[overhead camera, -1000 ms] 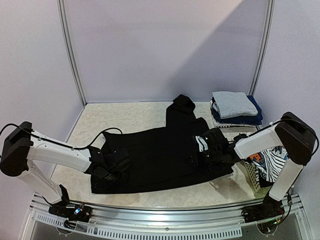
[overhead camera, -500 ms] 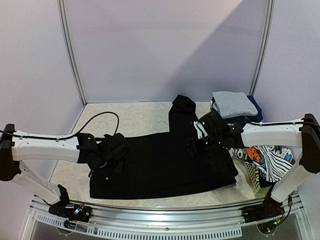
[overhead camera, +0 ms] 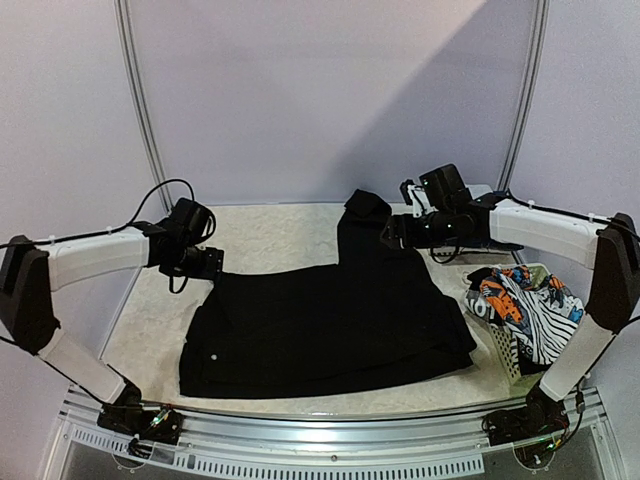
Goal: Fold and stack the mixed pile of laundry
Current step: Move the 1/3-folded shirt to the center of the board.
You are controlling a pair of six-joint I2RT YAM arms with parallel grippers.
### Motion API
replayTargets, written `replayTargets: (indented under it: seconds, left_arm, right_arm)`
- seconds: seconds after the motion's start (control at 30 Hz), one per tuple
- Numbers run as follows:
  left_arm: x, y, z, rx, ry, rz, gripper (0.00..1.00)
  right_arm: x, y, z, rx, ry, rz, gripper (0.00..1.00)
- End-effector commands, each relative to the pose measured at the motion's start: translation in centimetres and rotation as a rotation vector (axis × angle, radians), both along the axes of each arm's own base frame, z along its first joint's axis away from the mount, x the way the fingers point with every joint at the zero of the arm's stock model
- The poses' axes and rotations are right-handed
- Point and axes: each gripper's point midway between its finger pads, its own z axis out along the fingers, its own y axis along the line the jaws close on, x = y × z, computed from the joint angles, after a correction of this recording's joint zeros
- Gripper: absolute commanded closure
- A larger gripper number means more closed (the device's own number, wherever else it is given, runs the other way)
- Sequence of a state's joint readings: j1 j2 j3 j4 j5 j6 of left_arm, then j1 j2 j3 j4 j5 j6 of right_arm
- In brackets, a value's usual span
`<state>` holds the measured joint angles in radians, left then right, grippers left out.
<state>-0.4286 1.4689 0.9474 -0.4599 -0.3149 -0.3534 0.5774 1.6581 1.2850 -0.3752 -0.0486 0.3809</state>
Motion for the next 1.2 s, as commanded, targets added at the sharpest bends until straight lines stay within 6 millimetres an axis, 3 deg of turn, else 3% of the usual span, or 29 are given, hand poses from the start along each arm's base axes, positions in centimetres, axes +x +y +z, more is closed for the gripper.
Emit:
replayTargets:
  seconds: [0.0, 0.07, 0.2, 0.47, 0.63, 0.83, 0.97, 1.17]
  left_arm:
    - [2.7, 0.9, -2.3, -0.093, 0.075, -0.011, 0.37]
    - [2.8, 2.2, -3.4, -0.079, 0.119, 0.033, 0.46]
    - [1.3, 3.8, -5.0, -0.038, 0.195, 0.091, 0.49]
    - [-1.5, 3.0, -9.1, -0.061, 0.370, 0.073, 0.53]
    - [-2.0, 1.9, -10.9, -0.070, 0.427, 0.057, 0.58]
    - [-1.8, 0.9, -12.1, -0.041, 0.460, 0.044, 0.73]
    - [-1.5, 0.7, -12.4, -0.011, 0.457, 0.050, 1.00]
    - [-0.6, 3.1, -9.2, 0.085, 0.375, 0.121, 1.00]
  right_arm:
    - [0.1, 0.5, 0.4, -0.014, 0.006, 0.053, 0.18]
    - [0.1, 0.5, 0.4, -0.024, 0.007, 0.062, 0.18]
    - [-0.1, 0.5, 0.0, -0.030, 0.010, 0.077, 0.18]
    - [0.2, 1.7, -0.7, 0.008, 0.019, 0.107, 0.18]
    - [0.2, 1.7, -1.1, 0.002, 0.023, 0.112, 0.18]
    - [0.0, 1.7, -1.5, -0.001, 0.033, 0.118, 0.18]
    - [-0.1, 1.7, -1.6, -0.004, 0.034, 0.119, 0.18]
    - [0.0, 1.7, -1.4, -0.001, 0.028, 0.119, 0.18]
